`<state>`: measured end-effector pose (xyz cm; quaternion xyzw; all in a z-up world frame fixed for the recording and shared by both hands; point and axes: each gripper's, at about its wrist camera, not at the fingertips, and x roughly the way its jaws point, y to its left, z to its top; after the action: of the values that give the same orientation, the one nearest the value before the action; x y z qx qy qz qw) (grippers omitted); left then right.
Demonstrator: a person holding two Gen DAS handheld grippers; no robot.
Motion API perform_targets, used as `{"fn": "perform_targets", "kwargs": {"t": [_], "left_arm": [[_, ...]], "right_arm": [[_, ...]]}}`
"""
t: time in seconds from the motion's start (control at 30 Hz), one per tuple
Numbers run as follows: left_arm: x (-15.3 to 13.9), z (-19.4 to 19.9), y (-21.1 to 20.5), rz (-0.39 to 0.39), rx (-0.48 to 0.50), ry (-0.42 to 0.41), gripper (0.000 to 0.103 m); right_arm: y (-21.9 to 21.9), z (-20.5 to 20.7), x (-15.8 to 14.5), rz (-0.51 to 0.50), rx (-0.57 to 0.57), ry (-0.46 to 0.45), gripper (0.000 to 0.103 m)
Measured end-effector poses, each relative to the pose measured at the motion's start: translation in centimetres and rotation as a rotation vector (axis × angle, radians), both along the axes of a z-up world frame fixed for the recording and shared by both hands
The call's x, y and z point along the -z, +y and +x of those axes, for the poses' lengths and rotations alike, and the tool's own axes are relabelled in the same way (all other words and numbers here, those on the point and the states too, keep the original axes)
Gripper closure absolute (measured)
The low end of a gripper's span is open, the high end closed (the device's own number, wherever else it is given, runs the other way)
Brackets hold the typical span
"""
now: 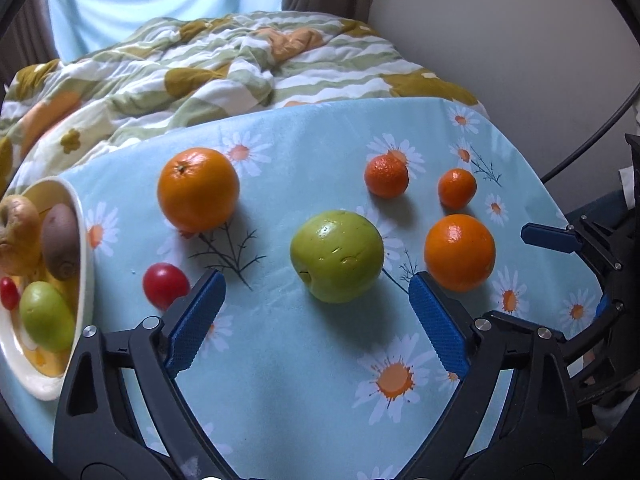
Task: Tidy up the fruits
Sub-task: 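Grasp the large green apple with the left tool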
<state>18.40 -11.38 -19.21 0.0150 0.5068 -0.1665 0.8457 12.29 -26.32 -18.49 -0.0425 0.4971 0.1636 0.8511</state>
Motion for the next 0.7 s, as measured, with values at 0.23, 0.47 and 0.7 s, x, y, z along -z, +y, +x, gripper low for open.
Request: {"fn": "perform_targets", "kwargs": {"t": [0.23,0.47,0.7], "left_arm": [[1.9,1.5,-1.6,-0.002,0.029,0.033,0.023],[2.6,1.7,-1.9,0.001,0.044,0.042,0.04],[2.6,1.6,-1.6,-0.003,0.039,0.041,0.041]], "right_arm": [[0.0,0.8,1.3,0.004,-0.011,0.019,0.018],[0.0,1.3,1.7,0.01,-0.018,0.022,0.018],[0.3,1.9,2.0,0.011,-0.037,0.022,0.027]]}}
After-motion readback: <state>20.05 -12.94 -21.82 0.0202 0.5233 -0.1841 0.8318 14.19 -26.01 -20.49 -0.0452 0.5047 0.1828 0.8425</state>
